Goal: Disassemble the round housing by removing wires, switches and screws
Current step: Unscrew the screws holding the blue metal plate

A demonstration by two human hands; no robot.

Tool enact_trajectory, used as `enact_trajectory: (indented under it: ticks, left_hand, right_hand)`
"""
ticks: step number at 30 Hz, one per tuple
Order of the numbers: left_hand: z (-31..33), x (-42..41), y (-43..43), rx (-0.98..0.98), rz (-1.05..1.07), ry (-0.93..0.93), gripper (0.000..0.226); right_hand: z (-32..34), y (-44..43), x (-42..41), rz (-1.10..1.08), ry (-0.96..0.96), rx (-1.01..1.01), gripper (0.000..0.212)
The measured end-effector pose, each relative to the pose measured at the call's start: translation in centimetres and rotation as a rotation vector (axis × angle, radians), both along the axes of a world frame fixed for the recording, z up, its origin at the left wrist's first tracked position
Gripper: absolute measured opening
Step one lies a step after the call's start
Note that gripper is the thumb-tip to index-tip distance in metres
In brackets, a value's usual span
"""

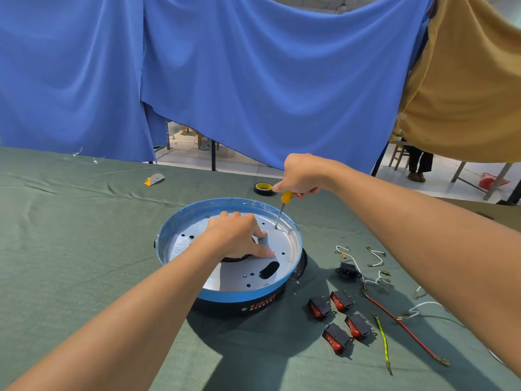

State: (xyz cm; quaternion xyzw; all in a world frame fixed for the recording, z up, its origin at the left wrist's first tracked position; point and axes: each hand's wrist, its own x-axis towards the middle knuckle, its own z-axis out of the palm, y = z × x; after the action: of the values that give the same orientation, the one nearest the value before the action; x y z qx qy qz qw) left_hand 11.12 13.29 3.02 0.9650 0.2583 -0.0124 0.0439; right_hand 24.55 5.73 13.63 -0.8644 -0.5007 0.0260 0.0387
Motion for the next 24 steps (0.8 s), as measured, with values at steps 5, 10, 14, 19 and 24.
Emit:
enact_trajectory:
  ticks: [5, 10, 14, 19, 24]
  left_hand:
    - [0.1, -0.1, -0.1, -0.007, 0.008, 0.003, 0.070]
    - [0.1, -0.2, -0.1, -0.014, 0.008, 0.001, 0.070]
    - [0.2, -0.1, 0.1, -0.012, 0.021, -0.016, 0.072]
    - [1.0, -0.1, 0.4, -0.040, 0.037, -0.029, 0.065]
    - [2.1, 0.7, 0.7, 0.100, 0.080, -0.203, 0.039]
  right_hand:
    - [0.9, -0.5, -0.1, 0.046, 0.258, -0.024, 0.003]
    - [0.3, 0.1, -0.2, 0.013, 0.137, -0.027, 0.040]
    - [-0.1, 0.5, 0.0, 0.007, -0.023, 0.052, 0.039]
    - [0.3, 0.1, 0.6, 0.068, 0.104, 0.005, 0.009]
    - [-0.3, -0.1, 1.7, 0.031, -0.031, 0.017, 0.047]
